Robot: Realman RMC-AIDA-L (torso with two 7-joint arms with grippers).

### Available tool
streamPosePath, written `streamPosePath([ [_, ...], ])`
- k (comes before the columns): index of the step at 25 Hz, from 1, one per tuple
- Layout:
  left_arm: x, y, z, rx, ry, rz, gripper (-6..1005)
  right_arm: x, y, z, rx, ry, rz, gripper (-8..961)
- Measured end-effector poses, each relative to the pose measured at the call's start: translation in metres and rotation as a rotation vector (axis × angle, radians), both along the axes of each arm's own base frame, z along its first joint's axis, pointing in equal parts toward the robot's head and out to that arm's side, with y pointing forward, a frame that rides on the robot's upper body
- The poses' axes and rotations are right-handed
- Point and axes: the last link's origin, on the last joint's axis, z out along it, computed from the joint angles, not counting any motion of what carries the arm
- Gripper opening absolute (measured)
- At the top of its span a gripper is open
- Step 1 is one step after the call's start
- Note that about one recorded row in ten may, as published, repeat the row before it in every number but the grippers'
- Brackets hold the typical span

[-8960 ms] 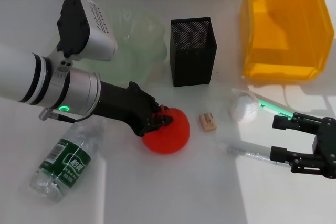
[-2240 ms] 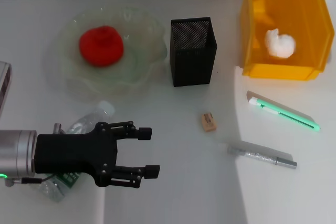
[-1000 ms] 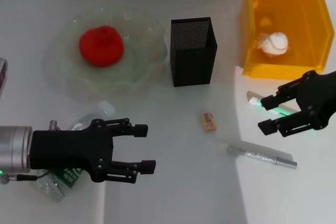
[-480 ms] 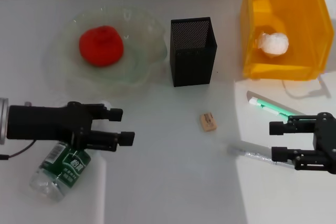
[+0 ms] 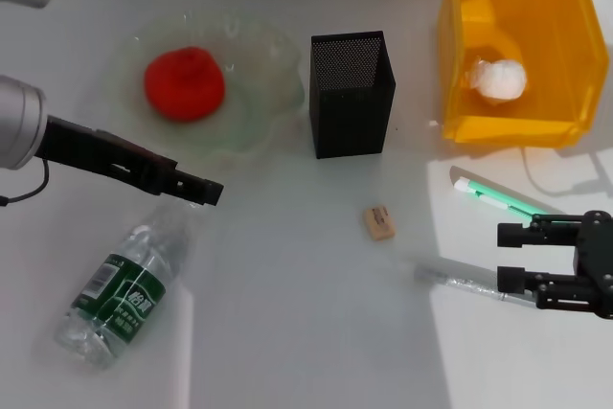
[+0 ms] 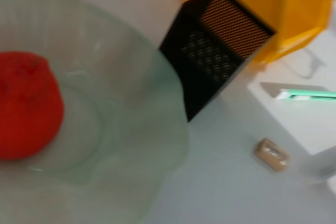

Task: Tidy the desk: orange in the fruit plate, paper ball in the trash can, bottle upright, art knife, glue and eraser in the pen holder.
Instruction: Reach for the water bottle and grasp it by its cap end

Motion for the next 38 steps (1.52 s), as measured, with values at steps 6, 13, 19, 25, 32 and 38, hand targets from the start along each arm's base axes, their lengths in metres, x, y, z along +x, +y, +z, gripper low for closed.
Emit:
streamPosePath([
  [6,0.008,0.017,-0.018,-0.009,0.145,0.053,846,0.0,0.0,0.0,0.007,-0.002,0.011,606],
  [13,0.004,0.027,-0.029,0.008,0.202,0.099,846,0.0,0.001,0.001,0.018,-0.006,0.023,606],
  [19,0.0,0.028,-0.033,0.012,0.202,0.12,846,-0.001,0.003,0.0,0.025,-0.011,0.026,605],
  [25,-0.006,0.03,-0.043,0.008,0.224,0.12,846,-0.002,0.005,-0.001,0.029,-0.012,0.03,605],
  [32,-0.007,0.028,-0.048,-0.004,0.249,0.108,839,-0.002,0.007,-0.001,0.036,-0.015,0.027,605],
  [38,-0.012,0.027,-0.048,0.002,0.257,0.111,729,-0.001,0.007,0.0,0.047,-0.013,0.025,605],
])
